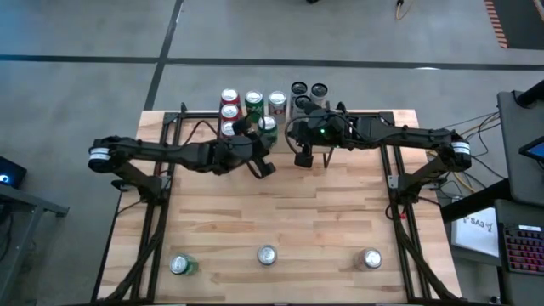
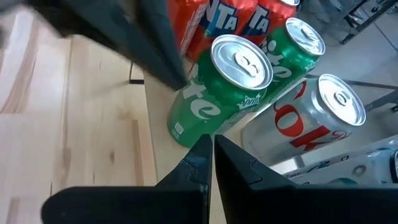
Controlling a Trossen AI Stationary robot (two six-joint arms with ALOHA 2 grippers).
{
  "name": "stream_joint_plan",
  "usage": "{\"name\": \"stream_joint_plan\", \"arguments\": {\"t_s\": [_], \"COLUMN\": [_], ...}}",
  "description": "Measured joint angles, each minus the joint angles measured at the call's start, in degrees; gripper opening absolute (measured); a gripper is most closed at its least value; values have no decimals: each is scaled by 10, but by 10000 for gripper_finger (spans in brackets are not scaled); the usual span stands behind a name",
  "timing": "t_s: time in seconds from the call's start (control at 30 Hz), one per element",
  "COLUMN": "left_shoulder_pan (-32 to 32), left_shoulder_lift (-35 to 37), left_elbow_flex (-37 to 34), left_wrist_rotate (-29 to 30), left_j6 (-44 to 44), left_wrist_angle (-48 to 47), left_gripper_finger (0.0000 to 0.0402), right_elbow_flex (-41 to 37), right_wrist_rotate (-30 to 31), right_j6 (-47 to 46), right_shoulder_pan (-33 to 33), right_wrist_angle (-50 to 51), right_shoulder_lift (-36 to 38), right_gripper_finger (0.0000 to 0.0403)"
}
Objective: Place canned beverage on shelf
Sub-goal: Put the right green soda can on the shelf aligned with the other green soda can
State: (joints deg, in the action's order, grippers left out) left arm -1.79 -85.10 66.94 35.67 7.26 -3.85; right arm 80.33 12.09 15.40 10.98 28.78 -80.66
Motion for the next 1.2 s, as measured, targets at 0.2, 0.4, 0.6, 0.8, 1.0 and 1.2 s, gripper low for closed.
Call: {"name": "stream_joint_plan", "arguments": {"t_s": [0.2, 0.4, 0.6, 0.8, 1.0, 1.2], "left_shoulder_pan": [1, 1, -1, -1, -1, -1], "left_shoulder_lift": [-31, -57, -65, -65, -64, -63], "left_elbow_flex": [-2, -2, -2, -2, -2, -2], "left_wrist_rotate": [-15, 61, 95, 104, 154, 159], "left_j6": [-7, -8, -8, -9, -19, -28], "left_wrist_angle": [69, 84, 85, 86, 78, 76], "left_gripper_finger": [0, 0, 0, 0, 0, 0], "right_elbow_flex": [0, 0, 0, 0, 0, 0], "right_wrist_rotate": [0, 0, 0, 0, 0, 0], "right_j6": [-5, -5, -5, -4, -4, -7], "right_shoulder_pan": [0, 0, 0, 0, 0, 0], "right_wrist_angle": [12, 28, 29, 29, 30, 31], "right_shoulder_lift": [0, 4, 9, 11, 11, 11], "right_gripper_finger": [9, 9, 9, 9, 9, 9]}}
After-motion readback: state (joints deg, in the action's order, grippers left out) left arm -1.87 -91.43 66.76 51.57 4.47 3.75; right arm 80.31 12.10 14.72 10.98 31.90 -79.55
